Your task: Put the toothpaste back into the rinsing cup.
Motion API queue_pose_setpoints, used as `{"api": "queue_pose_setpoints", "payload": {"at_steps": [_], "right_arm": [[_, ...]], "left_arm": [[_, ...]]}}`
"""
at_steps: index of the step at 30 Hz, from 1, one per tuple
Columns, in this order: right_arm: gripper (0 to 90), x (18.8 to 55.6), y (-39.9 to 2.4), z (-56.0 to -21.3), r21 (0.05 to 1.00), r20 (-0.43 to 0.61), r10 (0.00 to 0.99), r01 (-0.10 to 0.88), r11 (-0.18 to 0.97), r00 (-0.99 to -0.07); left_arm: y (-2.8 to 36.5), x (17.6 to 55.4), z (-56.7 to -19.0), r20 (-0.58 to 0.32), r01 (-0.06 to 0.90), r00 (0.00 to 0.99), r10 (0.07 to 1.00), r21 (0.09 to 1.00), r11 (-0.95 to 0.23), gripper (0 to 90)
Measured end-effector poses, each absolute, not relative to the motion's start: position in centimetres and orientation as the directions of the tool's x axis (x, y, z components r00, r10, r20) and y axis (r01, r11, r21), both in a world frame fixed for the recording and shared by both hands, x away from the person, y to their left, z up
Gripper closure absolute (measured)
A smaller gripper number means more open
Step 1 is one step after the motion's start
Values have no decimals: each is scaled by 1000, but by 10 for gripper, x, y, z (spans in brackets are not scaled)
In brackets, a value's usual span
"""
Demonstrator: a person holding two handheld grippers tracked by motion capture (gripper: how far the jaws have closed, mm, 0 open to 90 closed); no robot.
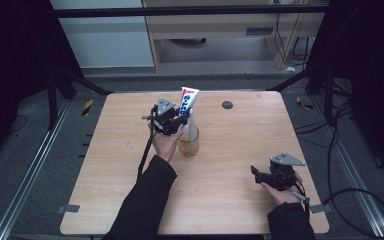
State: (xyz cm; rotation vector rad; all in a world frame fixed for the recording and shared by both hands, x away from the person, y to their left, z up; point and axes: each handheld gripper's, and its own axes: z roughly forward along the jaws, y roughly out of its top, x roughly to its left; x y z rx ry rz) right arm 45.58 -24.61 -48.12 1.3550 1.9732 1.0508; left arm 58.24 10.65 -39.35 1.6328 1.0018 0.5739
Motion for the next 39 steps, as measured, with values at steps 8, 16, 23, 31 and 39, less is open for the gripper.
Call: {"api": "queue_pose_setpoints", "payload": {"at_steps": [8, 16, 23, 31, 39], "right_arm": [[217, 456, -245, -482, 825, 4, 929, 526, 206, -370], [216, 456, -245, -482, 827, 5, 929, 524, 205, -371], [215, 456, -245, -482, 825, 7, 929, 527, 204, -370], [215, 456, -245, -482, 827, 5, 929, 524, 205, -371], [214, 456, -243, -481, 828, 2, 928, 521, 207, -373]], "left_arm": [[104, 584, -403, -125, 327, 529, 839, 943, -65, 673], [102, 585, -412, -128, 340, 530, 838, 937, -72, 671], [101, 586, -418, -121, 356, 539, 834, 929, -96, 661], [99, 587, -421, -103, 383, 543, 834, 914, -136, 641], [102, 585, -418, -90, 394, 551, 830, 904, -164, 618]]}}
